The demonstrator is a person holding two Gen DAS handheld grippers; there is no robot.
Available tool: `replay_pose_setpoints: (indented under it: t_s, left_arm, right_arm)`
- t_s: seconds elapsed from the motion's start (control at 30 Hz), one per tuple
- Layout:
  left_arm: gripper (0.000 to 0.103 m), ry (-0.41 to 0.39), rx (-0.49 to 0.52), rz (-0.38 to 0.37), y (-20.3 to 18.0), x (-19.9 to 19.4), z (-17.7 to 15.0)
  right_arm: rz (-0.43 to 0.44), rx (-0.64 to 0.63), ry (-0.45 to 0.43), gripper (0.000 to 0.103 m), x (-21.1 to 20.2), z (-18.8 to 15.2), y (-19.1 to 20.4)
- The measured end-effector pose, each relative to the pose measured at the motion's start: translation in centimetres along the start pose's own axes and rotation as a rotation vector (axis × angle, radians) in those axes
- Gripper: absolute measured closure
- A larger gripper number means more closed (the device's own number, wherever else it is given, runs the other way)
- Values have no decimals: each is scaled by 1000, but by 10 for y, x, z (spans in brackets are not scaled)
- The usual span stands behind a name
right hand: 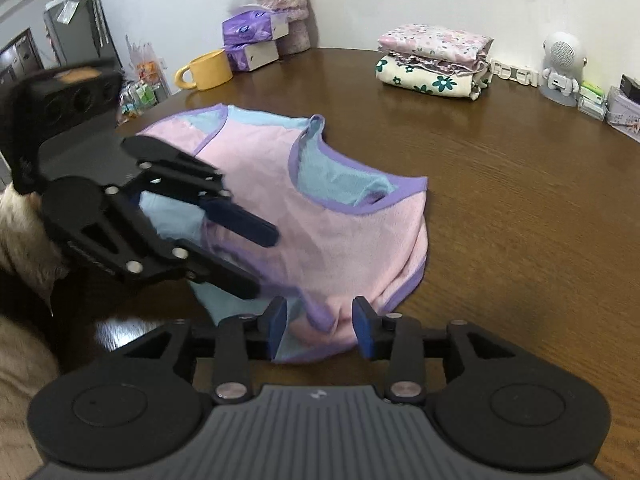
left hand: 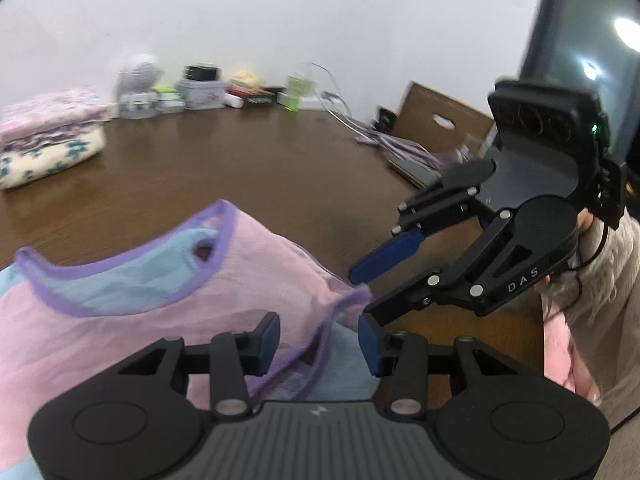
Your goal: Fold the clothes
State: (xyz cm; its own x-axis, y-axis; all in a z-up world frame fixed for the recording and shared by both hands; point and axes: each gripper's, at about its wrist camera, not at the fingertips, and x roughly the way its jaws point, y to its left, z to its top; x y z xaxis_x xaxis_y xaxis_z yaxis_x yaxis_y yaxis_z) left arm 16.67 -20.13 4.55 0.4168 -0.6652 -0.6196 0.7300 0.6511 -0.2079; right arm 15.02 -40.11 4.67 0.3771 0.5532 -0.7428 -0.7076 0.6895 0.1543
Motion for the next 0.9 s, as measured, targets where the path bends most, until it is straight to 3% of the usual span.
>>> replay_pose_setpoints:
  t_s: [0.1, 0.13, 0.17, 0.3, 0.47, 0.6, 0.77, 0.9]
  left_arm:
    - [64, 4, 54, 0, -6, 7, 0]
    - [76, -5, 55, -2, -5, 5, 1]
    - [103, -14, 56, -4, -5, 3, 3]
    - [102, -49, 60, -11, -2, -5, 10]
    - [102, -93, 66, -20, 1, -16, 18]
    - [100, -90, 3, 36, 12, -8, 23]
    - [69, -78, -82, 83, 27, -5, 21]
    - [69, -88, -72, 93, 27, -24, 9]
  right_arm:
    - [-59, -94, 8, 67, 1, -7, 13]
    - [-84, -128, 12, 67, 3, -9, 17]
    - [-99, -150, 14, 69, 5, -10, 20]
    - [-38, -173, 3, 96, 5, -8, 20]
    - [39, -97, -81, 97, -16, 6, 5]
    - [62, 2, -106, 96, -15, 20, -14]
    - [48, 136, -58, 96, 10, 25, -40]
    - [24, 184, -14, 95, 25, 18, -51]
